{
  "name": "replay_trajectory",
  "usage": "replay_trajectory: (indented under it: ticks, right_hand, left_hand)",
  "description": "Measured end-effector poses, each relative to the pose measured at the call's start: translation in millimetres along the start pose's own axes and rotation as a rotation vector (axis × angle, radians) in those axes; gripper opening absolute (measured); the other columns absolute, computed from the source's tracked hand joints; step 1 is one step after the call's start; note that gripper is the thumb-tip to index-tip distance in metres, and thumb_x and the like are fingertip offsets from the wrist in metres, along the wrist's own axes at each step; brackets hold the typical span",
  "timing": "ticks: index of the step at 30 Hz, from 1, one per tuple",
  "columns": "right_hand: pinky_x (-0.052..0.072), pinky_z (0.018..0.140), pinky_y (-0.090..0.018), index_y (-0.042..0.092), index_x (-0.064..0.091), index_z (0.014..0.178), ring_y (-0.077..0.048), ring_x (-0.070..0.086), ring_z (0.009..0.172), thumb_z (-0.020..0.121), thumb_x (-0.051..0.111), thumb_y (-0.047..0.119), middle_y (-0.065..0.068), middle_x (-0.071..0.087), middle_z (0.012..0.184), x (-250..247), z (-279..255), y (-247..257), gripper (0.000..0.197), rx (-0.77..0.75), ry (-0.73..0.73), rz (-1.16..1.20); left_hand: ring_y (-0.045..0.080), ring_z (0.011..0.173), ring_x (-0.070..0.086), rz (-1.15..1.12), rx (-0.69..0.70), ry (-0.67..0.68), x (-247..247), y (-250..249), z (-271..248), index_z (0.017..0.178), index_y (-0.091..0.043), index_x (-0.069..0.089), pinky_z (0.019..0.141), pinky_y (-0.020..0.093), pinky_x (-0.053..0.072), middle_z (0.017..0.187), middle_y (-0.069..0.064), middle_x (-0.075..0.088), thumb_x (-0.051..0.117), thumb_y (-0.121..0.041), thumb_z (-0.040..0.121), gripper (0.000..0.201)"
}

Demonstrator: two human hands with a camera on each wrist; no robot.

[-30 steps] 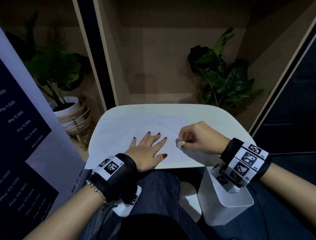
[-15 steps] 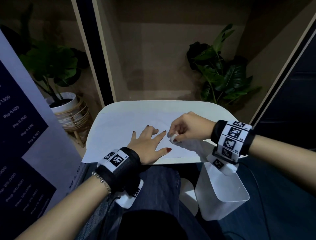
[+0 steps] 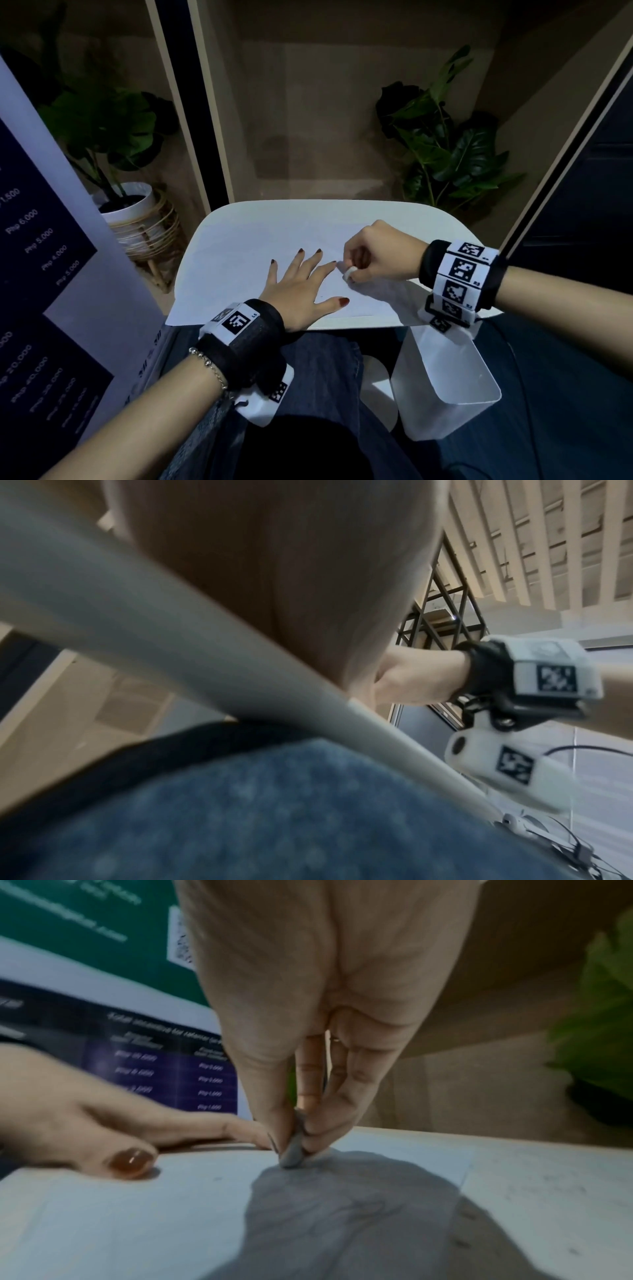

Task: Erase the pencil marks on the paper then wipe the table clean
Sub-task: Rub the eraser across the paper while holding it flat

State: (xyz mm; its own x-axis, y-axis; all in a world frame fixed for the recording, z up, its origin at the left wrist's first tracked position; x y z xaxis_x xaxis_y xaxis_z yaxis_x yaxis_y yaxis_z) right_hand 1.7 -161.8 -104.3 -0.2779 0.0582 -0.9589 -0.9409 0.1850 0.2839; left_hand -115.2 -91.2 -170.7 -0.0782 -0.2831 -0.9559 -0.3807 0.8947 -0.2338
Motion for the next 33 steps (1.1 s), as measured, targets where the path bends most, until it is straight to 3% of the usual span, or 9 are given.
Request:
replay_trajectory:
  ticks: [3, 9, 15, 21, 26, 29, 33]
  right_hand:
    - [0.042, 0.062, -0.009, 0.017, 0.073, 0.080, -0.002, 0.060, 0.064, 0.078, 0.076, 0.021, 0.010, 0.068, 0.068, 6, -4, 6, 0.006, -0.029, 0.046, 0.052]
    - [0.043, 0.065, -0.023, 0.014, 0.071, 0.080, -0.010, 0.056, 0.064, 0.080, 0.075, 0.022, 0.002, 0.066, 0.070, -11, 14, -15, 0.008, 0.047, -0.014, -0.093]
    - [0.045, 0.064, -0.014, 0.017, 0.071, 0.080, 0.000, 0.057, 0.063, 0.076, 0.077, 0.022, 0.010, 0.066, 0.066, 6, 6, 4, 0.008, -0.042, 0.133, 0.068]
    - [0.040, 0.059, -0.022, 0.014, 0.071, 0.079, -0.011, 0.055, 0.062, 0.077, 0.076, 0.021, 0.005, 0.063, 0.065, -17, 21, -33, 0.009, 0.088, 0.030, -0.083]
    - [0.044, 0.062, -0.015, 0.017, 0.070, 0.078, -0.002, 0.057, 0.063, 0.077, 0.078, 0.022, 0.008, 0.066, 0.067, 4, 13, -3, 0.010, -0.024, 0.132, 0.066]
    - [0.041, 0.060, -0.012, 0.020, 0.070, 0.078, 0.000, 0.056, 0.061, 0.078, 0.078, 0.023, 0.012, 0.064, 0.065, 2, 18, -17, 0.008, 0.018, 0.125, 0.057]
    - [0.038, 0.059, -0.021, 0.014, 0.072, 0.081, -0.001, 0.052, 0.059, 0.078, 0.078, 0.022, 0.008, 0.062, 0.064, -18, 31, -45, 0.010, 0.115, 0.048, -0.070]
  left_hand:
    - [0.014, 0.149, -0.020, 0.012, -0.003, 0.011, 1, 1, 1, 0.156, -0.037, 0.001, 0.117, 0.057, -0.011, 0.164, -0.008, -0.014, 0.027, -0.070, 0.093, 0.075]
    - [0.015, 0.148, -0.023, 0.051, -0.019, 0.044, 1, 0, 1, 0.156, -0.036, -0.004, 0.117, 0.056, -0.013, 0.163, -0.008, -0.018, 0.023, -0.070, 0.094, 0.076]
    - [0.013, 0.147, -0.023, 0.042, -0.027, 0.053, 1, -1, -1, 0.156, -0.027, -0.010, 0.117, 0.055, -0.012, 0.162, -0.009, -0.019, 0.024, -0.070, 0.093, 0.084]
    - [0.015, 0.147, -0.024, 0.086, -0.035, 0.079, -1, -2, 0, 0.156, -0.022, -0.012, 0.117, 0.056, -0.011, 0.162, -0.007, -0.022, 0.021, -0.070, 0.094, 0.084]
    - [0.013, 0.147, -0.025, 0.068, -0.033, 0.087, 0, -2, -1, 0.156, -0.024, -0.014, 0.118, 0.055, -0.012, 0.161, -0.009, -0.023, 0.021, -0.070, 0.094, 0.085]
    - [0.013, 0.147, -0.026, 0.069, -0.031, 0.092, 1, -1, -1, 0.156, -0.024, -0.013, 0.118, 0.055, -0.011, 0.161, -0.010, -0.023, 0.021, -0.071, 0.094, 0.085]
    - [0.014, 0.147, -0.025, 0.082, -0.032, 0.092, 0, -1, -1, 0.156, -0.023, -0.013, 0.117, 0.056, -0.012, 0.161, -0.009, -0.024, 0.019, -0.071, 0.093, 0.085]
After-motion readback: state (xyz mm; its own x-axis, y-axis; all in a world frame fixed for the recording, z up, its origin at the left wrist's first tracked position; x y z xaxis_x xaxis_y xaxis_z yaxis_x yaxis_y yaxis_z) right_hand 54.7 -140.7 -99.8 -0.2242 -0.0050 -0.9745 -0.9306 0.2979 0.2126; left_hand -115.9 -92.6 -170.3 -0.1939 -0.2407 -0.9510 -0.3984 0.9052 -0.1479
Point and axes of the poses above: each hand's wrist, its own z-axis towards the middle knuckle, its own x-axis out of the palm, y = z × x, the point moved 6 cm from there along z, towards the middle knuckle
